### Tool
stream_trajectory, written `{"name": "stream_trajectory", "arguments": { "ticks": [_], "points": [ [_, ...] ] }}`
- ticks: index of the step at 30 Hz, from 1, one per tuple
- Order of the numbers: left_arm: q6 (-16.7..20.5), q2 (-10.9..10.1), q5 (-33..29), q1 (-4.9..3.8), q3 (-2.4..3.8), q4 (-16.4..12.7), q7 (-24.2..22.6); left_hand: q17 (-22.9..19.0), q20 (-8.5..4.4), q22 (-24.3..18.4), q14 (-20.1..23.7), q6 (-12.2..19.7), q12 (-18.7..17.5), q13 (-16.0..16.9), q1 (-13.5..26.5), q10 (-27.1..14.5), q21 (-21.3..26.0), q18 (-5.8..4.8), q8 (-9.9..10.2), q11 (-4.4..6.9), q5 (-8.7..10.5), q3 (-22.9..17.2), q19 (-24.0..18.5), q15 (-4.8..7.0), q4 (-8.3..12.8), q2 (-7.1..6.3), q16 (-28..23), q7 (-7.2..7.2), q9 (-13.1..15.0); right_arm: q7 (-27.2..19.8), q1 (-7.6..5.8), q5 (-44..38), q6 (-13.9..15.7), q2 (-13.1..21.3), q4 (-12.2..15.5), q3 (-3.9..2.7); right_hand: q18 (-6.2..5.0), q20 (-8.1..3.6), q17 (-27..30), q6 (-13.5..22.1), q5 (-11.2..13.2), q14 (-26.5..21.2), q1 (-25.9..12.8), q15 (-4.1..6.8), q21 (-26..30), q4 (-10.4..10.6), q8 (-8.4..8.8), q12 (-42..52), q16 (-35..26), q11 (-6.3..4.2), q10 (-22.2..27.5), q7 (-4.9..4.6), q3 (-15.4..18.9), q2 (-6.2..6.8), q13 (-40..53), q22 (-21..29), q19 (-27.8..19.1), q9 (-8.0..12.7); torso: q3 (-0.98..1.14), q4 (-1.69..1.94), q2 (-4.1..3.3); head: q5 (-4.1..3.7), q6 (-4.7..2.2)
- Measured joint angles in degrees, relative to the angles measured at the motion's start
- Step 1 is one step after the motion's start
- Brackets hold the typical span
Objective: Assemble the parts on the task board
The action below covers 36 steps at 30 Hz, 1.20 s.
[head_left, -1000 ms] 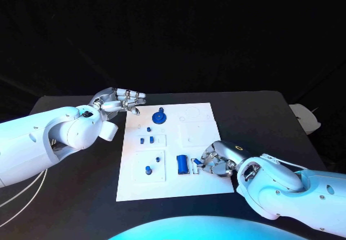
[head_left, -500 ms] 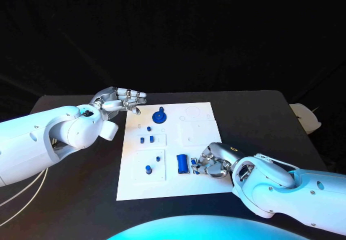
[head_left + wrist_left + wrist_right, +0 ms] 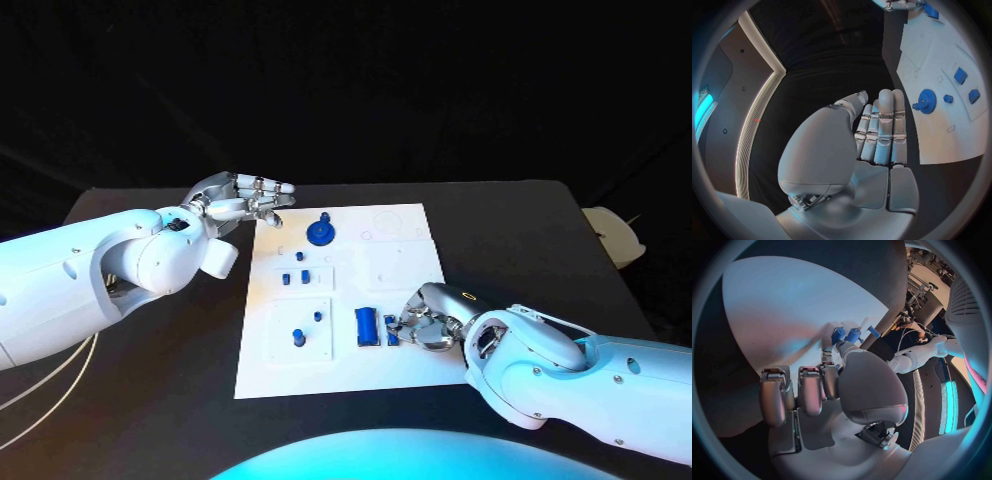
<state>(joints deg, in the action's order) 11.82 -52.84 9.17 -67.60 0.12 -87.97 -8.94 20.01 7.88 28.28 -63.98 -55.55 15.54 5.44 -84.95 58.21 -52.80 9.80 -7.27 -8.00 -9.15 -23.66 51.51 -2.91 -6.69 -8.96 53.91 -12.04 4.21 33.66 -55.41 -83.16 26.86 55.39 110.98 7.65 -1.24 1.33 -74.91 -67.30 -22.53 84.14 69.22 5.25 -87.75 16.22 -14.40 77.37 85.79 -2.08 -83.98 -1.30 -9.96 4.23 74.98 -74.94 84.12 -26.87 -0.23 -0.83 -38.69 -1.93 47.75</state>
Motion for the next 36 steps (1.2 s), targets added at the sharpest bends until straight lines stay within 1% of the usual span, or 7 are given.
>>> {"name": "stream_trajectory", "arguments": {
  "ticks": [9, 14, 26, 30, 32, 34, 36],
  "points": [
    [-0.11, -0.06, 0.00, 0.00, 0.00, 0.01, 0.02, 0.00, 0.00, 0.00, 0.00, 0.00, 0.00, 0.00, 0.00, 0.00, 0.00, 0.00, 0.00, 0.00, 0.00, 0.00, 0.00, 0.00, 0.00, 0.00, 0.00, 0.00, 0.00, 0.10, 0.00, -0.23, -0.06, -0.14, -0.08, 0.00, 0.00, 0.00, 0.00, 0.00, 0.00, 0.00, 0.00, 0.00, 0.00, -0.16, 0.00, 0.00, 0.00, 0.00, 0.00, -0.01, 0.16, 0.00, 0.00, 0.01, 0.00, -0.10, 0.00, 0.00, 0.00, -0.04, -0.09],
    [-0.14, -0.07, 0.00, 0.00, 0.00, 0.02, 0.03, 0.00, 0.00, 0.00, 0.00, 0.02, 0.00, -0.02, 0.00, 0.00, 0.00, 0.00, 0.00, 0.00, 0.00, 0.00, 0.00, 0.00, 0.00, 0.00, 0.00, -0.02, 0.00, 0.11, 0.00, -0.62, 0.46, 0.26, 0.81, -0.01, 0.00, 0.00, 0.00, 0.05, 0.00, -0.12, 0.00, 0.11, -0.17, -0.39, -0.19, 0.51, 0.33, 0.00, 0.00, -0.03, 0.39, 0.00, 0.00, 0.01, 0.00, -0.10, 0.02, -0.01, 0.01, 0.04, -0.13],
    [-0.19, -0.19, 0.00, 0.00, 0.00, 0.12, 0.08, 0.01, 0.00, 0.00, 0.00, 0.21, 0.00, -0.06, 0.00, 0.00, 0.00, 0.00, 0.00, 0.00, 0.00, 0.00, 0.00, 0.00, 0.00, 0.00, 0.00, -0.21, 0.00, -0.98, 0.03, -0.79, 1.29, 3.93, 4.09, 0.00, -0.01, -0.21, 0.00, 0.09, 0.00, -0.21, -0.45, 0.20, -0.44, -0.47, -0.66, 0.88, 0.33, 0.00, 0.00, -0.08, 1.58, 0.46, -0.02, 0.02, -0.21, -0.58, 0.03, -0.10, 0.05, 0.11, -0.13],
    [-0.19, -0.19, 0.00, 0.00, 0.00, 0.14, 0.09, 0.01, 0.00, 0.00, 0.00, 0.21, 0.00, -0.06, 0.00, 0.00, 0.00, 0.01, 0.00, 0.00, 0.00, 0.00, 0.00, 0.00, 0.00, 0.00, 0.00, -0.21, 0.00, -1.32, 0.05, -0.61, 1.04, 4.85, 4.66, 0.01, 0.00, -0.21, 0.01, 0.09, 0.00, -0.21, -0.43, 0.20, -0.44, -0.70, -0.66, 0.88, 0.33, 0.00, 0.00, -0.08, 1.81, 0.48, -0.02, 0.02, -0.21, -0.70, 0.03, -0.11, 0.07, 0.08, -0.24],
    [-0.20, -0.19, 0.00, 0.00, 0.00, 0.17, 0.09, 0.01, 0.00, 0.00, 0.00, 0.21, 0.00, -0.06, 0.00, 0.00, 0.00, 0.00, 0.00, 0.00, 0.00, 0.00, 0.00, 0.00, 0.00, 0.00, 0.00, -0.21, 0.00, -1.50, 0.08, -0.47, 0.70, 5.14, 4.78, 0.01, -0.01, -0.21, 0.00, 0.09, 0.00, -0.21, -0.03, 0.20, -0.67, -0.96, -0.82, 0.88, 0.32, -0.02, -0.02, -0.08, 2.07, 0.88, -0.02, 0.02, -0.21, -0.84, 0.03, -0.10, 0.07, 0.02, -0.30],
    [-0.20, -0.19, 0.00, 0.00, 0.00, 0.18, 0.10, 0.01, 0.00, 0.00, 0.00, 0.21, 0.00, -0.06, 0.00, 0.00, 0.00, 0.00, 0.00, 0.00, 0.00, 0.00, 0.00, 0.00, 0.00, 0.00, 0.00, -0.21, 0.00, -1.64, 0.12, -0.34, 0.44, 5.26, 4.80, 0.01, 0.00, -0.21, 0.01, 0.09, 0.01, -0.21, 0.27, 0.20, -0.67, -1.08, -0.91, 0.88, 0.32, -0.42, -0.03, -0.09, 2.19, 1.18, -0.02, 0.02, -0.21, -0.91, 0.03, -0.10, 0.07, -0.02, -0.31],
    [-0.21, -0.19, 0.00, 0.01, 0.00, 0.20, 0.11, 0.01, 0.00, 0.00, 0.00, 0.21, 0.00, -0.06, 0.00, 0.00, 0.00, 0.01, 0.00, 0.00, 0.00, 0.00, 0.00, 0.00, 0.00, 0.00, 0.00, -0.20, 0.00, -1.76, 0.20, -0.22, 0.16, 5.28, 4.80, 0.02, -0.01, -0.21, 0.01, 0.09, 0.01, -0.21, 0.31, 0.19, -0.67, -1.28, -0.91, 0.88, 0.32, -0.43, -0.02, -0.08, 2.20, 1.22, -0.02, 0.03, -0.21, -0.98, 0.03, -0.07, 0.07, -0.07, -0.32]
  ]
}}
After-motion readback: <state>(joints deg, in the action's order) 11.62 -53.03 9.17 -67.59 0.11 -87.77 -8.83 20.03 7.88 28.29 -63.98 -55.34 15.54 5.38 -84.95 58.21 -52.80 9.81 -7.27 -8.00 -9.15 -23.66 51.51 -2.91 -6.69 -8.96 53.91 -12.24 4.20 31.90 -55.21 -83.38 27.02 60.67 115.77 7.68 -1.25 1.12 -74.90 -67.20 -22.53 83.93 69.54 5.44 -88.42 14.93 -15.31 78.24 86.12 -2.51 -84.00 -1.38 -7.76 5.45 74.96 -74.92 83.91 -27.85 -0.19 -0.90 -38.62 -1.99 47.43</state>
